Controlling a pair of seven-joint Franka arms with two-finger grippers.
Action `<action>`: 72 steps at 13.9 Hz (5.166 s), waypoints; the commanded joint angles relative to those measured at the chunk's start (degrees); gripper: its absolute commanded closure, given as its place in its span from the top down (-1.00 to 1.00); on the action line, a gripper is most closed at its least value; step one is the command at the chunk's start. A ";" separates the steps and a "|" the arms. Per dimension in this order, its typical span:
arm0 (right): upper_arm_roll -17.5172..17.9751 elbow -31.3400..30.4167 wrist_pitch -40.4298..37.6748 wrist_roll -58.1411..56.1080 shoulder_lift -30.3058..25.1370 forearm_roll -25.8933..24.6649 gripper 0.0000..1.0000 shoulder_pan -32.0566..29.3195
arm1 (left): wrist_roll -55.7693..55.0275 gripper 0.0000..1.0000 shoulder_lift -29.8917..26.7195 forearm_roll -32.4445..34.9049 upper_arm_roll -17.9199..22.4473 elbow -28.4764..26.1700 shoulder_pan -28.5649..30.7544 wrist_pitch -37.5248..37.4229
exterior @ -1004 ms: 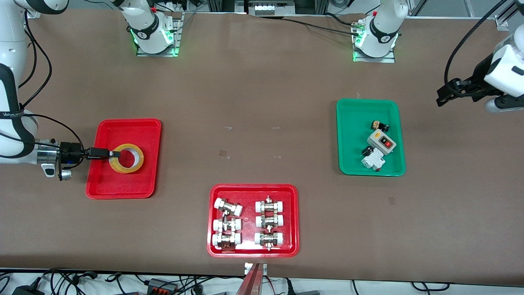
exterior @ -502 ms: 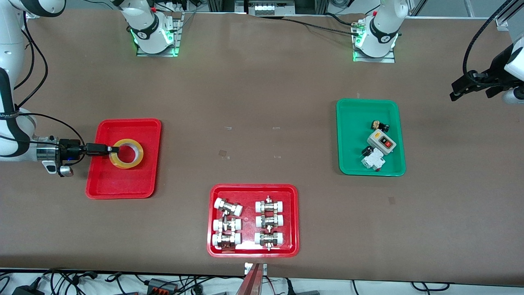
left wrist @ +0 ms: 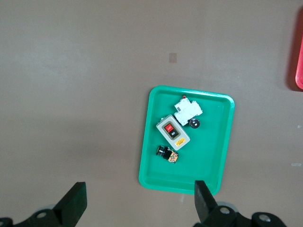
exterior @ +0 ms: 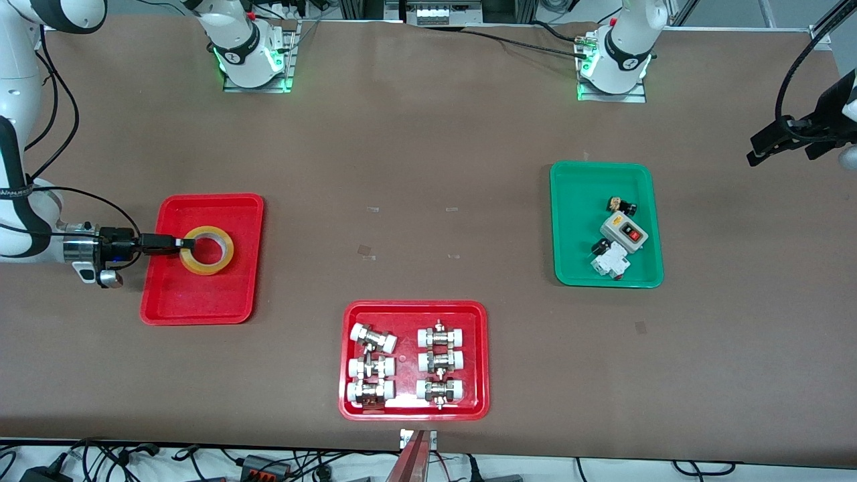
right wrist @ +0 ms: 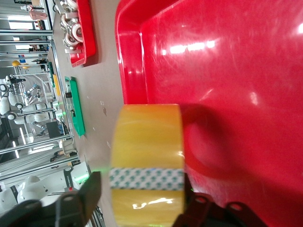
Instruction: Left arm passes tape to right arm into tray
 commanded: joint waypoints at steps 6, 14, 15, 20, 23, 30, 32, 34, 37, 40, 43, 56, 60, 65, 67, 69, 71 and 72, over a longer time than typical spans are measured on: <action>1.11 4.15 3.40 -0.65 -0.14 -7.74 1.00 1.58 | 1.19 1.00 -0.32 -3.29 -0.40 3.61 0.28 -2.98; 1.38 2.57 6.55 -1.88 -0.66 -9.56 1.00 2.46 | 0.49 1.00 0.39 -3.29 -0.66 3.96 0.10 -5.18; 1.55 2.57 8.65 -1.88 -1.45 -12.89 1.00 2.90 | 1.18 1.00 0.39 -3.29 -0.57 3.96 0.19 -5.09; 1.02 2.48 11.13 -0.05 -5.92 -19.67 1.00 8.70 | 4.27 1.00 1.26 -2.94 -0.13 6.23 0.28 -5.18; 1.02 2.83 11.22 6.89 -12.42 -28.54 1.00 12.47 | 3.74 1.00 1.88 -3.20 0.04 6.95 0.19 -5.27; 1.37 7.91 3.18 36.22 -21.05 -41.58 1.00 18.72 | 4.62 1.00 1.97 -3.29 0.04 6.95 0.19 -5.53; 1.38 14.05 -4.39 40.55 -21.05 -41.58 1.00 19.43 | 4.10 1.00 1.97 -3.29 -0.13 6.95 0.19 -5.70; 1.20 19.94 -9.85 41.45 -20.97 -42.19 1.00 19.52 | 4.26 1.00 1.97 -3.29 -0.31 6.95 0.19 -6.23; 1.46 26.11 -11.54 41.09 -20.88 -45.35 1.00 19.61 | 4.62 1.00 1.97 -2.85 -0.48 6.86 0.19 -6.15; 1.11 25.86 -10.67 43.72 -21.84 -46.24 1.00 19.96 | 4.79 1.00 1.88 -2.58 -0.75 6.60 0.19 -5.80; -1.17 20.10 -2.79 44.26 -26.04 -47.20 1.00 22.85 | 7.77 1.00 1.79 -2.41 -0.75 6.33 0.19 -5.53; -2.84 -10.66 11.99 43.29 -46.43 -48.34 1.00 22.59 | 7.17 1.00 3.55 -2.41 -0.92 7.91 -0.78 -3.51; -2.76 -11.16 8.78 43.21 -47.69 -48.17 1.00 22.51 | 7.52 1.00 3.55 -2.23 -1.01 8.01 -0.60 -4.12; -2.49 -9.47 7.01 43.38 -47.42 -47.73 1.00 22.68 | 7.34 1.00 3.55 -2.23 -2.15 7.74 -0.51 -3.60; -2.67 -8.51 6.83 43.38 -47.25 -47.20 1.00 22.42 | 7.34 1.00 3.46 -2.23 -2.15 7.74 -0.51 -3.60; -2.84 -8.51 6.66 43.29 -47.25 -47.20 1.00 22.42 | 7.34 1.00 3.46 -2.23 -2.15 7.74 -0.51 -3.60; -2.58 -8.51 6.57 43.38 -47.16 -47.20 1.00 22.42 | 7.34 1.00 3.46 -2.23 -2.15 7.74 -0.51 -3.60; -2.49 -8.51 6.57 43.38 -47.24 -47.20 1.00 22.07 | 7.34 1.00 3.38 -2.23 -2.24 7.83 -0.51 -3.60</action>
